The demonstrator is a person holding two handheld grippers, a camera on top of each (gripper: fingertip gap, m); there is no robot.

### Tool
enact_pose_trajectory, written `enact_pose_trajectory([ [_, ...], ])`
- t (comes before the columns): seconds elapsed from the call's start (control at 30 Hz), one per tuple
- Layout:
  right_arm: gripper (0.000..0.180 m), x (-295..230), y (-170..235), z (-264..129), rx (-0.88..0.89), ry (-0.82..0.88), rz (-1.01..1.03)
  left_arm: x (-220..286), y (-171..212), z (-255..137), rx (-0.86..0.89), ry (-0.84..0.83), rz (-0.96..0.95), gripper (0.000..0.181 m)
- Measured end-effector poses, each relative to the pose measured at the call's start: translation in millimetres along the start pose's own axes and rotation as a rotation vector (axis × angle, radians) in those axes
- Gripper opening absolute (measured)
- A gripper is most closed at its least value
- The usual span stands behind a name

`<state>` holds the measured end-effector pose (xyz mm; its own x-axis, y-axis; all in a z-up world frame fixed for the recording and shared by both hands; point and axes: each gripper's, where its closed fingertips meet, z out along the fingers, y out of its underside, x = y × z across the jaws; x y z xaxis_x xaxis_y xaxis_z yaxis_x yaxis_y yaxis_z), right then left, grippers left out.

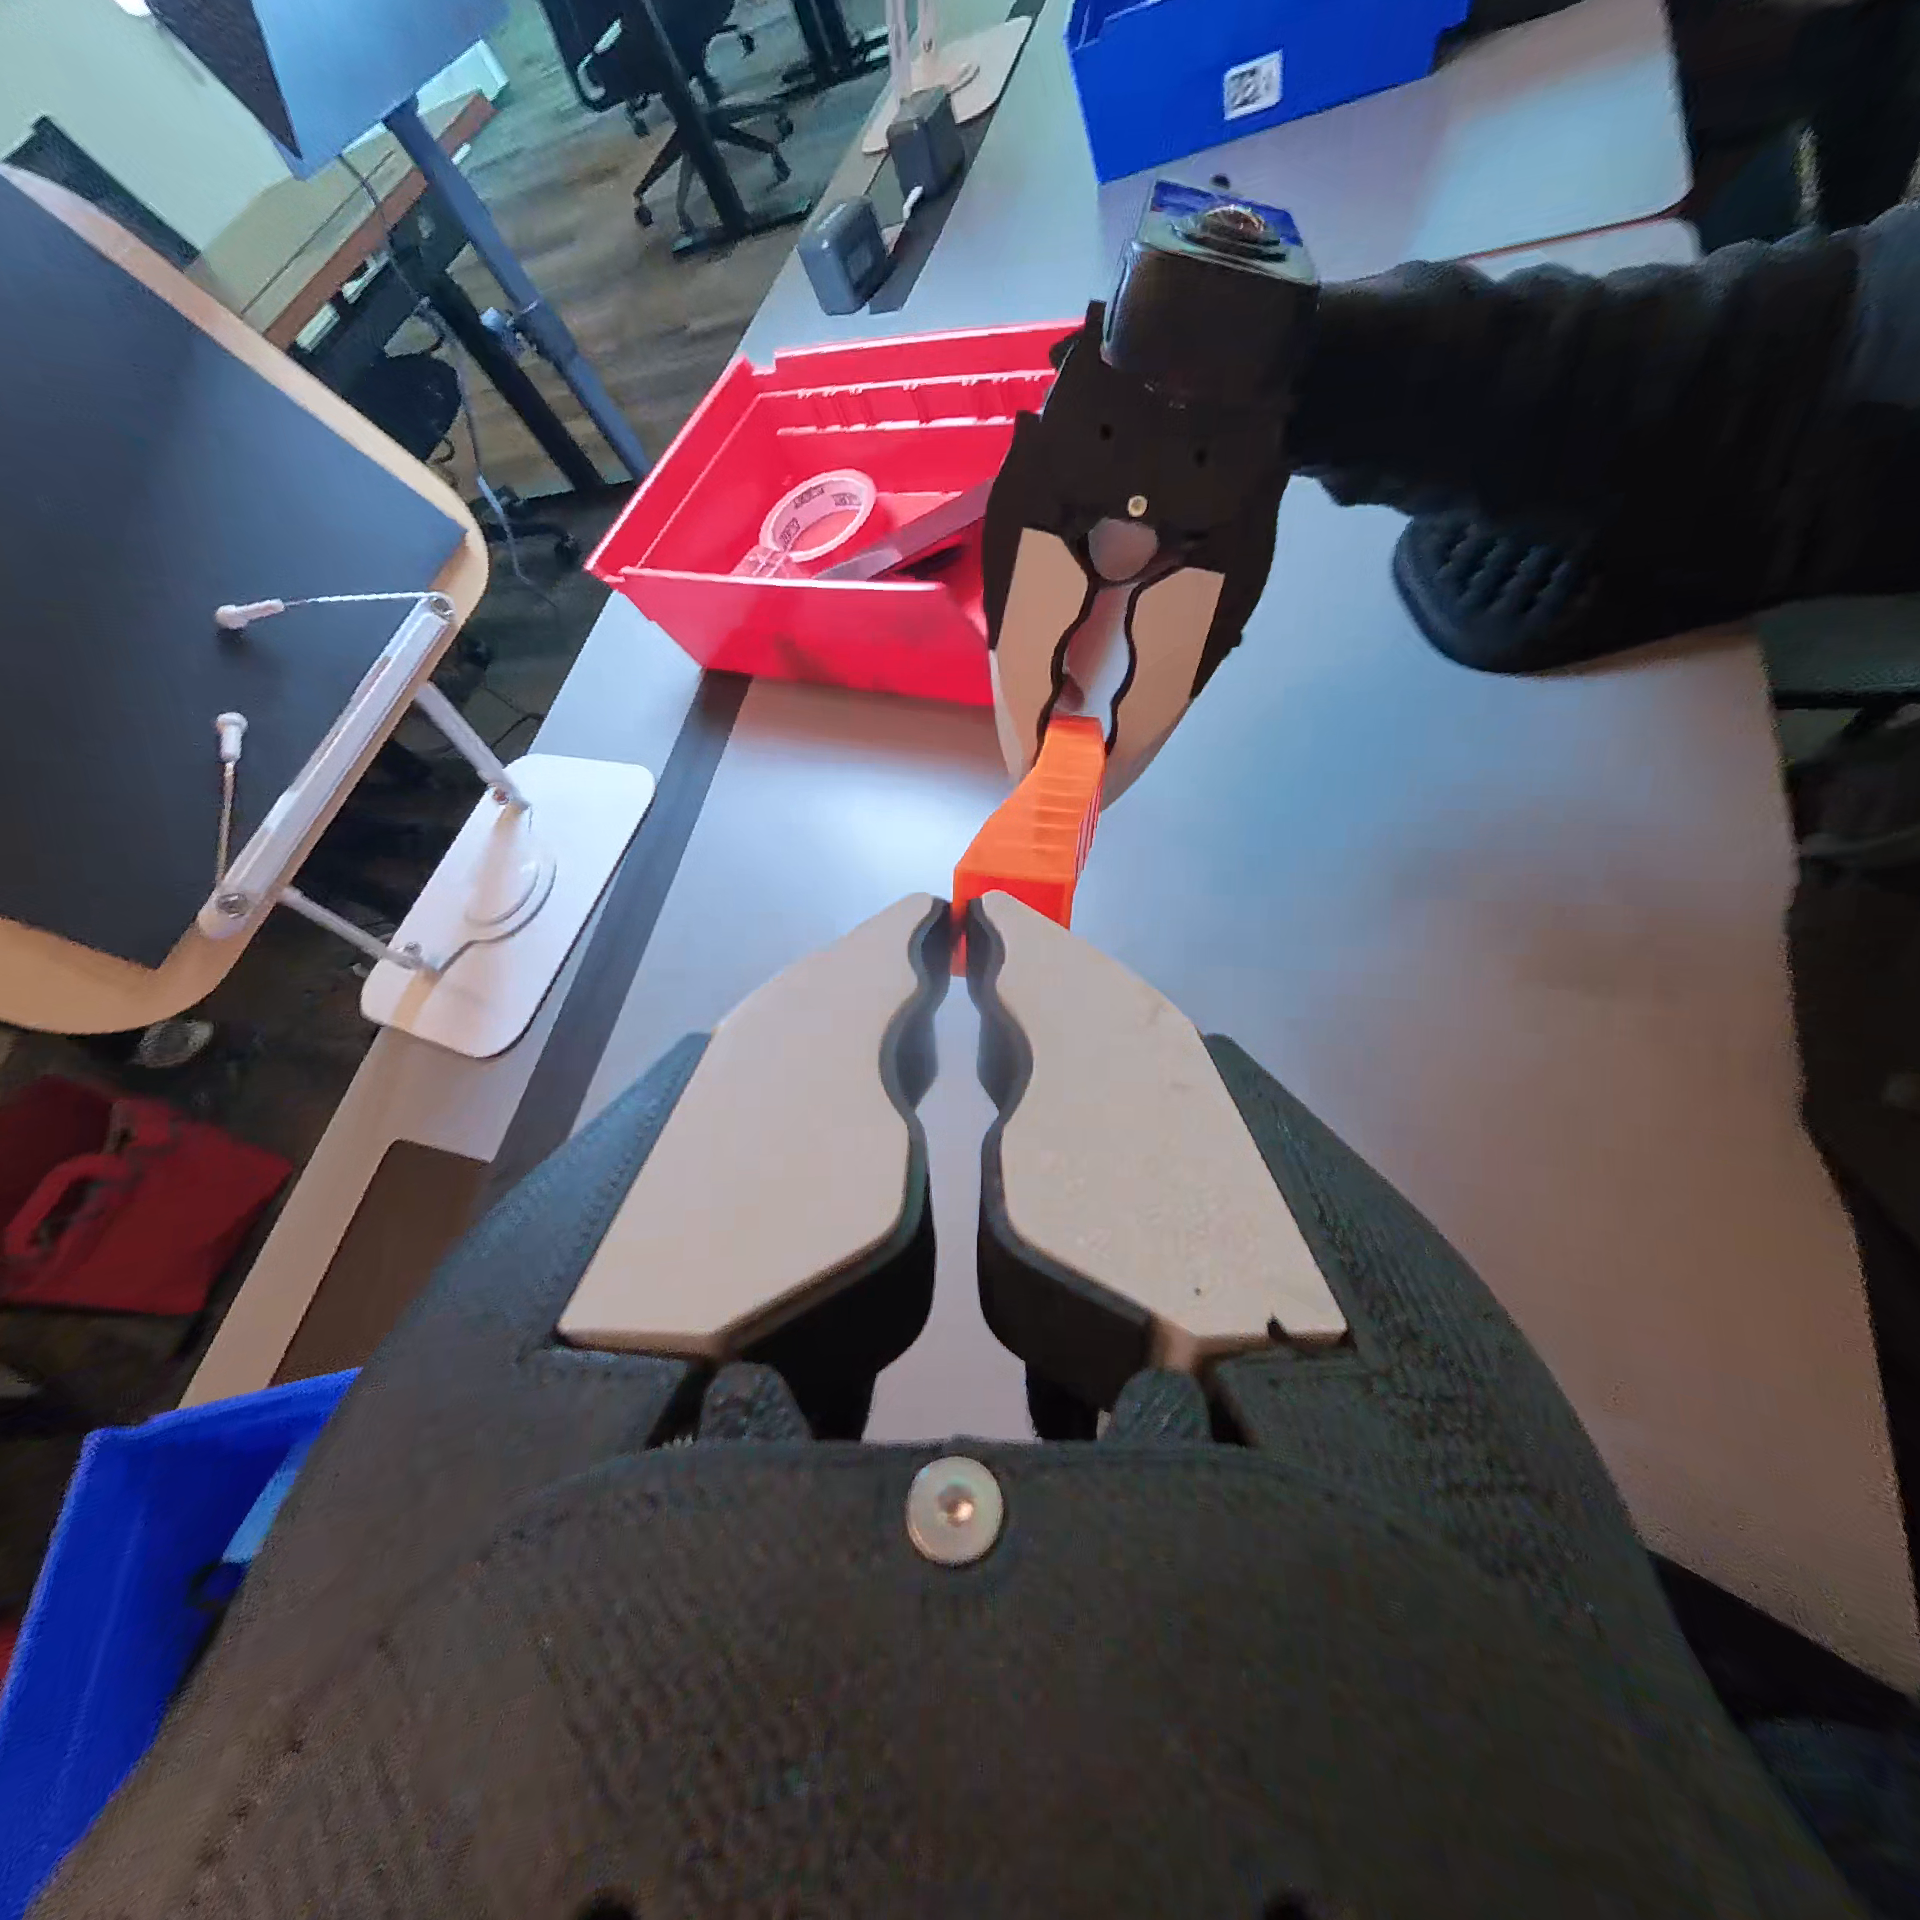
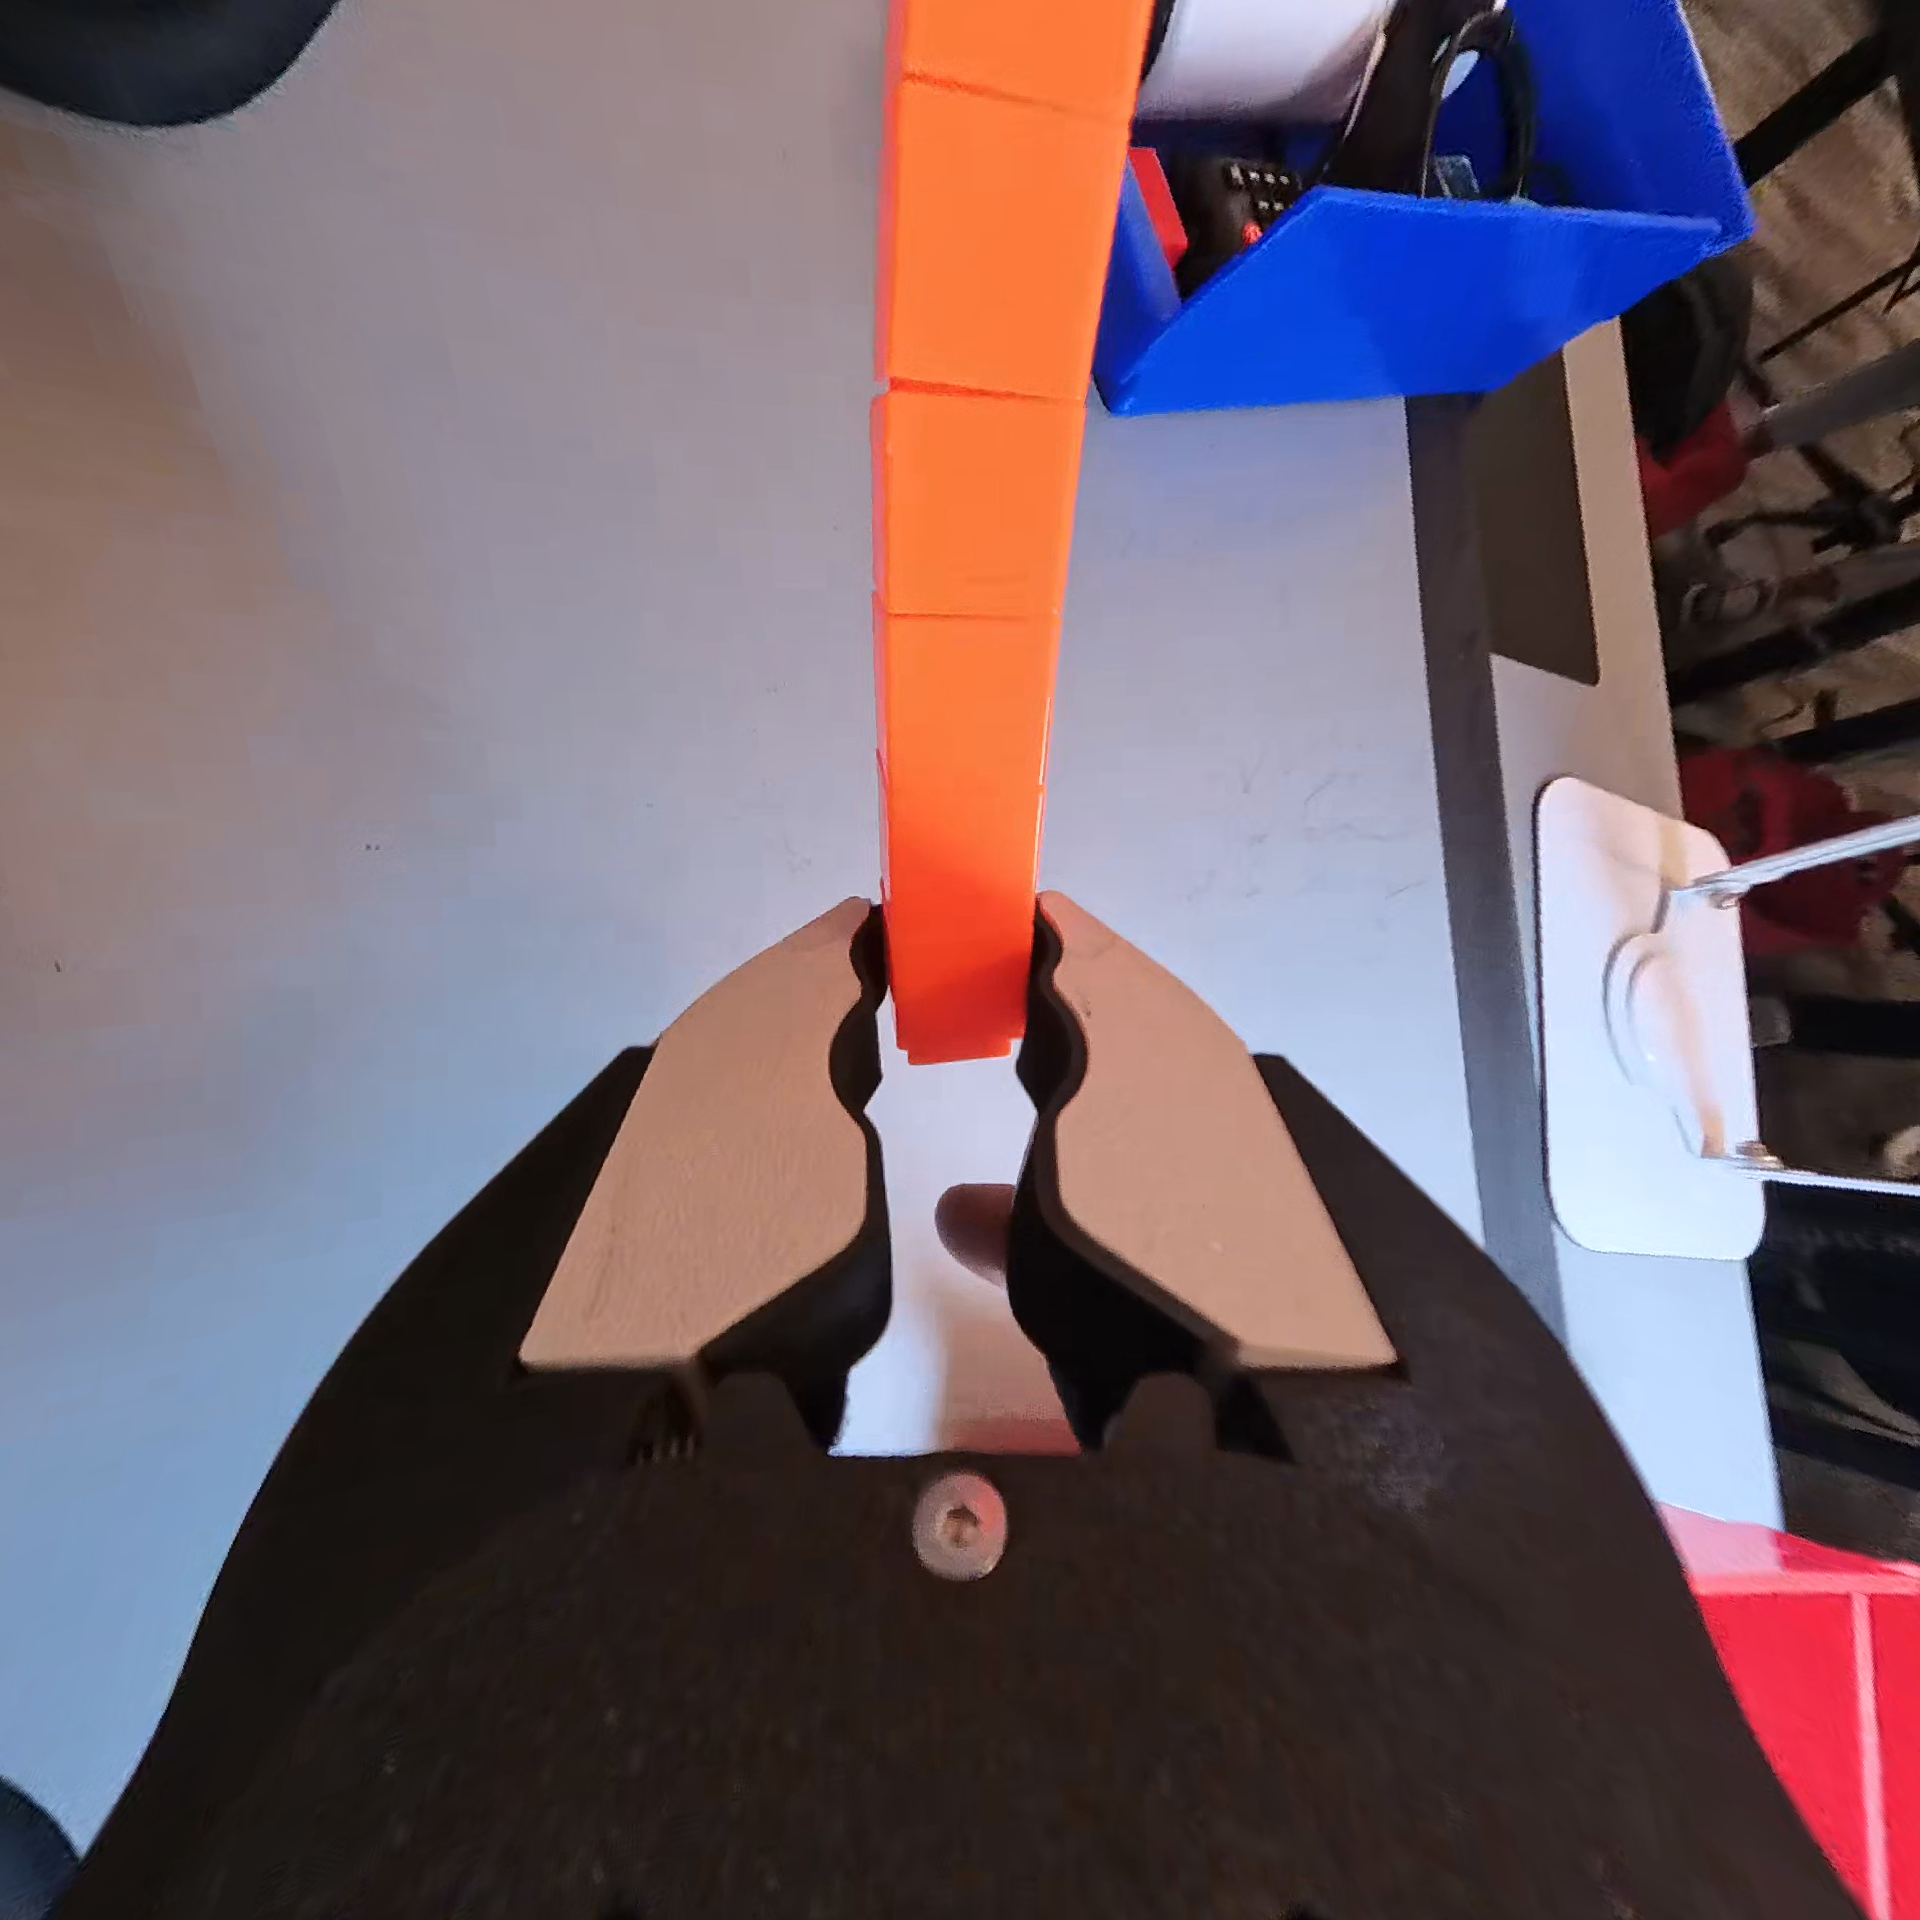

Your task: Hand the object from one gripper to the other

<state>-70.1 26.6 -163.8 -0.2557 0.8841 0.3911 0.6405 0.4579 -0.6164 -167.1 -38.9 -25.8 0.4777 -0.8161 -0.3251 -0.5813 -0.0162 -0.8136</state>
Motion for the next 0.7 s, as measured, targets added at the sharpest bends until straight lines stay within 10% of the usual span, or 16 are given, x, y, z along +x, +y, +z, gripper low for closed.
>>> enact_pose_trajectory([
  [0.7, 0.022, 2.0, 23.4, 8.8, -0.051, -0.017, 0.038, -3.7, 22.3, 25.6, -0.084, 0.034, -0.025, 0.002],
])
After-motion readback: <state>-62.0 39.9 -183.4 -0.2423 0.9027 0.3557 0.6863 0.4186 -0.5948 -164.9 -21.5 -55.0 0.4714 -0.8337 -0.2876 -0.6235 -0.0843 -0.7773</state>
